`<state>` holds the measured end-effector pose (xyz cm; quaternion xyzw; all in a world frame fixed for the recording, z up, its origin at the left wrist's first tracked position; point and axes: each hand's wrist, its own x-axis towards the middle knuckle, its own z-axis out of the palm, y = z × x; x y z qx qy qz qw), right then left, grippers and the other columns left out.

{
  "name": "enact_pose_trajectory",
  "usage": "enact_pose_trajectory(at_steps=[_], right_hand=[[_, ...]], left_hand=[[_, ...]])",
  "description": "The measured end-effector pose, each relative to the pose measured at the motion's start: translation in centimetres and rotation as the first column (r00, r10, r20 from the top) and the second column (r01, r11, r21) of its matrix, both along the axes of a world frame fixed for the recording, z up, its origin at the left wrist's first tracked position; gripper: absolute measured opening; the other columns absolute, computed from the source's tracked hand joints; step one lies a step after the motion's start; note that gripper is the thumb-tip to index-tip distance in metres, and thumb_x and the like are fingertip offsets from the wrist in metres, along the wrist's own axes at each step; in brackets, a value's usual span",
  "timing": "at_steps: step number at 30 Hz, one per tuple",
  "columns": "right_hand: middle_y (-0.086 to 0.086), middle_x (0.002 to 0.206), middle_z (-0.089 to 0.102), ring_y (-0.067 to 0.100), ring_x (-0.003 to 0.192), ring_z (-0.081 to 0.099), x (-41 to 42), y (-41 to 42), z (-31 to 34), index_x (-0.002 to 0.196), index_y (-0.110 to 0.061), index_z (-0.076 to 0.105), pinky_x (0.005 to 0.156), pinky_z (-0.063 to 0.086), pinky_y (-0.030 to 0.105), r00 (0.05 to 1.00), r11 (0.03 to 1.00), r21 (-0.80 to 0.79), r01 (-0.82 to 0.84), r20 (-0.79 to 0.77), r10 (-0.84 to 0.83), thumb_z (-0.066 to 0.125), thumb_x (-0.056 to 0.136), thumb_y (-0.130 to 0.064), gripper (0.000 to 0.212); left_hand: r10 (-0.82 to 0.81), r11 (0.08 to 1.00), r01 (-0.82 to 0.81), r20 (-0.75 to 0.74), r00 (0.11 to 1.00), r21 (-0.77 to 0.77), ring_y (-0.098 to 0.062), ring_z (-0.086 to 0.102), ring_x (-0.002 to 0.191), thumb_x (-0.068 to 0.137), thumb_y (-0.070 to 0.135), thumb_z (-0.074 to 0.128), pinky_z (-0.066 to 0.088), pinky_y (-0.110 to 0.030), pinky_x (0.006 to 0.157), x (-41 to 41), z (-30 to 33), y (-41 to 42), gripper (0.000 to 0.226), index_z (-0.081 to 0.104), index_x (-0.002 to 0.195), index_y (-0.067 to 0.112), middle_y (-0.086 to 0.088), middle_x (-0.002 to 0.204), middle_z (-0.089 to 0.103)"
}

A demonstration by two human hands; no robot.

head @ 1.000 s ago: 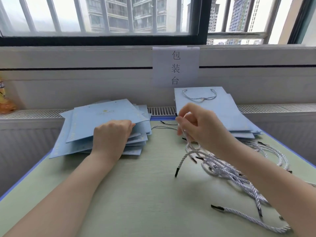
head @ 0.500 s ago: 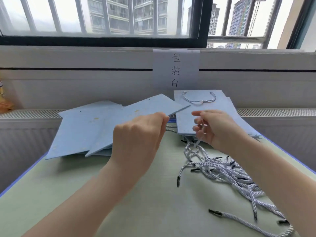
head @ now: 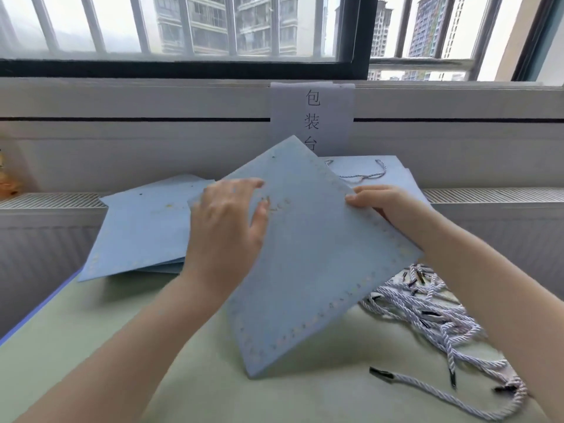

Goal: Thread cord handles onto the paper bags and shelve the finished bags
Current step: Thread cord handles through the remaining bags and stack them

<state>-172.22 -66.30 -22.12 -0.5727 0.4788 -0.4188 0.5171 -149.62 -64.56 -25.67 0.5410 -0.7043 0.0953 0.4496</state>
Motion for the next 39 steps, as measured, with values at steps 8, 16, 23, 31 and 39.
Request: enact_pose_trajectory(at_steps=[8,16,23,31,39], right_hand=[[0.008,0.084,0.069,0.014,0.063,0.063,-2.8,0.6,1.5,0.093,-0.004,0.069,0.058,0.053,0.022,0.928,0.99,-0.068,-0.12,-0.362,0.087,0.066,0.082,-0.028,0.027],[-0.001,0.096,0.067,0.017,0.056,0.039,-2.5,-1.5,0.2,0.115,-0.011,0.055,0.051,0.03,0.021,0.886,0.864,-0.493,0.098,-0.352,-0.301,0.031,0.089,0.01,0.041],[0.001,0.091,0.07,0.014,0.061,0.054,1.7,2.1,1.2,0.115,-0.007,0.054,0.057,0.041,0.018,0.993,0.749,-0.661,0.035,-0.063,-0.102,0.032,0.094,0.013,0.037],[0.001,0.068,0.069,0.018,0.05,0.06,6.2,2.9,-3.7,0.085,-0.018,0.051,0.048,0.046,0.023,0.934,0.836,-0.529,-0.142,-0.352,-0.064,0.053,0.094,-0.012,0.011],[-0.008,0.066,0.059,0.007,0.063,0.051,6.1,1.8,-4.4,0.099,-0.015,0.066,0.066,0.039,0.019,0.768,0.799,-0.568,-0.195,-0.596,-0.236,0.043,0.096,-0.008,0.025]], left_hand=[[0.22,0.836,-0.107,-0.15,0.964,0.538,-0.03,0.056,0.098,0.095,0.043,0.047,0.047,-0.043,0.085,5.2,-0.9,-3.5,0.032,0.06,0.09,0.015,-0.006,0.099,0.063],[0.157,0.921,-0.087,-0.159,0.975,0.38,-0.028,0.041,0.065,0.103,0.031,0.031,0.03,-0.036,0.061,4.8,-1.3,-3.5,0.044,0.033,0.064,0.01,-0.006,0.064,0.043],[-0.002,0.935,0.039,-0.104,0.995,0.352,-0.025,0.037,0.059,0.1,0.031,0.04,0.025,-0.035,0.055,2.0,-2.0,-2.3,0.043,0.035,0.063,0.01,-0.004,0.058,0.04],[-0.139,0.877,0.209,-0.188,0.972,0.432,-0.019,0.046,0.062,0.098,0.024,0.047,0.034,-0.029,0.057,0.7,-1.8,-1.8,0.032,0.061,0.082,0.0,-0.011,0.069,0.055],[-0.242,0.887,0.277,-0.139,0.96,0.369,-0.009,0.05,0.075,0.092,0.018,0.058,0.04,-0.026,0.072,0.6,-0.8,-1.0,0.016,0.073,0.088,0.012,0.007,0.076,0.061]])
